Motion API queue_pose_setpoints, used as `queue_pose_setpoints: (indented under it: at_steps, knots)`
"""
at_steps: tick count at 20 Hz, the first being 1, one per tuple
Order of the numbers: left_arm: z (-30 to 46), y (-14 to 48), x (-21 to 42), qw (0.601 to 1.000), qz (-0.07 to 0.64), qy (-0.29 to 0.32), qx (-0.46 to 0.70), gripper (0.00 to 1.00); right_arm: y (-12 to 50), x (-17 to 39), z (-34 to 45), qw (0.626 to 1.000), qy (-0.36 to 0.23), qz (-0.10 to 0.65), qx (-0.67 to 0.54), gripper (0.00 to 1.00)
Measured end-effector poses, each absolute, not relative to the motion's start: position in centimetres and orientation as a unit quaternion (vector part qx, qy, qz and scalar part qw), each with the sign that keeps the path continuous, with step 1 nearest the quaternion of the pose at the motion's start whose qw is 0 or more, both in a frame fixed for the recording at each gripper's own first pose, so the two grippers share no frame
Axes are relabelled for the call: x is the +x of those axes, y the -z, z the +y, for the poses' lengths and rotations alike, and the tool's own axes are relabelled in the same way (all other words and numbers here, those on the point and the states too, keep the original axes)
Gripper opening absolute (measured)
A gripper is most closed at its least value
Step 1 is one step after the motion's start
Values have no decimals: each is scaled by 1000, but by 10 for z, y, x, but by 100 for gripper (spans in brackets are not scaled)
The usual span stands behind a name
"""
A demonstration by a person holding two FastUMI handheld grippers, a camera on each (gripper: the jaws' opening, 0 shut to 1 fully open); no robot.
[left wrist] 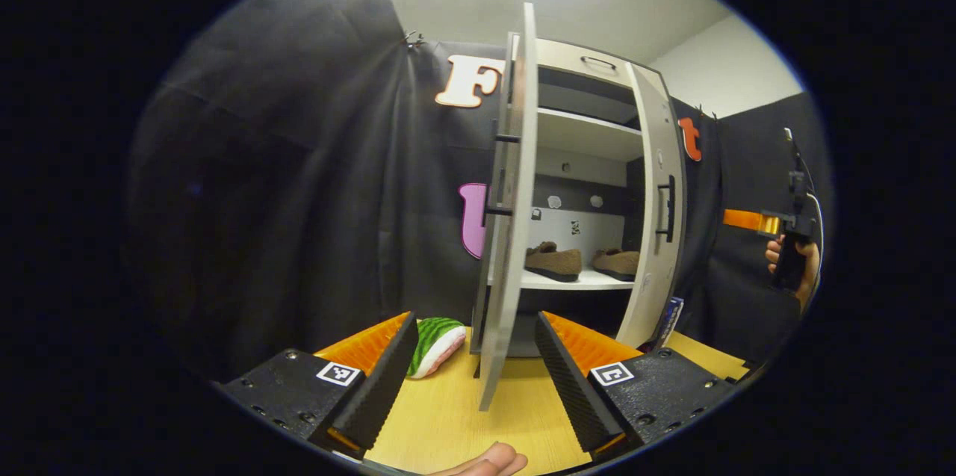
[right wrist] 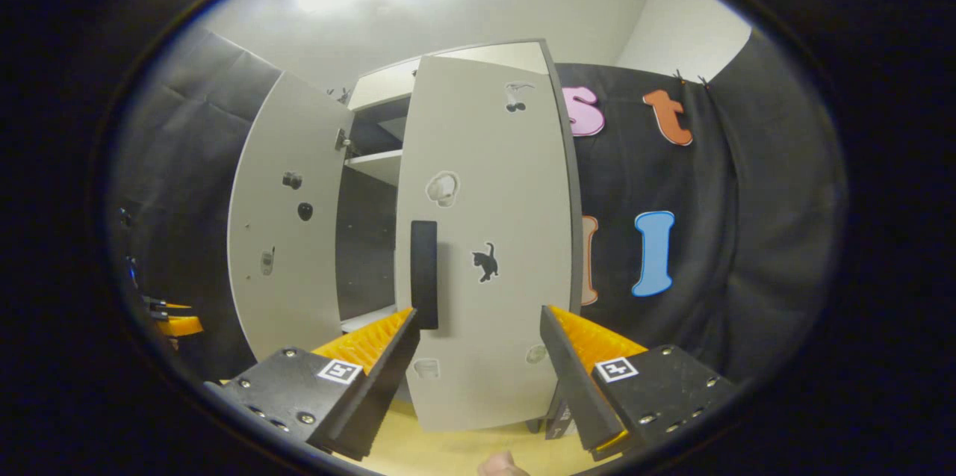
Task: Grab one shoe with the right hand and put it into the shoe cabinet, grab the other shoe with the left hand and put it into the shoe cabinet; then close the right door with the right hand and the left door with the left hand.
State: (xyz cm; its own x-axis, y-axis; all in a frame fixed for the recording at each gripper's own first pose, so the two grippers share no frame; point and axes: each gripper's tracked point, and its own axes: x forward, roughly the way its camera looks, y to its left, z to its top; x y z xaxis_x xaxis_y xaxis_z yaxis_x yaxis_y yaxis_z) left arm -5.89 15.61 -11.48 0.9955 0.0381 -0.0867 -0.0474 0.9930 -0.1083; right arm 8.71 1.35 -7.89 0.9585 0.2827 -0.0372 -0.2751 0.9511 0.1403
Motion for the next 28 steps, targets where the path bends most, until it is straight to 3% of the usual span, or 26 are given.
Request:
queue_pose_setpoints:
  at_steps: [4, 8, 10, 15, 17, 19, 21, 27, 28]
  knots:
    - [207, 109, -37, 997, 43, -47, -49, 93, 77, 76, 16, 983, -160, 27, 85, 98]
    - [223, 100, -5, 997, 41, 6, -63, 96, 71, 59, 16, 981, -167, 18, 94, 98]
    - [245, 95, 15, 997, 38, -6, -63, 92, 67, 52, 17, 980, -172, 10, 97, 98]
    - [264, 57, 57, 992, 21, -11, -121, 96, 52, 27, 16, 979, -180, -20, 95, 98]
    - [253, 39, 65, 991, 20, 2, -130, 93, 53, 17, 20, 978, -183, -20, 95, 98]
    - [251, 28, 71, 996, 25, -4, -88, 99, 59, 10, 12, 981, -171, -9, 94, 98]
    - [247, 28, 73, 997, 41, -14, -60, 92, 62, 3, 5, 984, -154, 2, 85, 98]
    - [201, 37, 84, 994, 101, 3, -29, 96, 69, -14, -18, 989, -106, 20, 102, 98]
    - [197, 32, 85, 995, 95, -1, -14, 89, 71, -18, -18, 988, -106, 24, 107, 97]
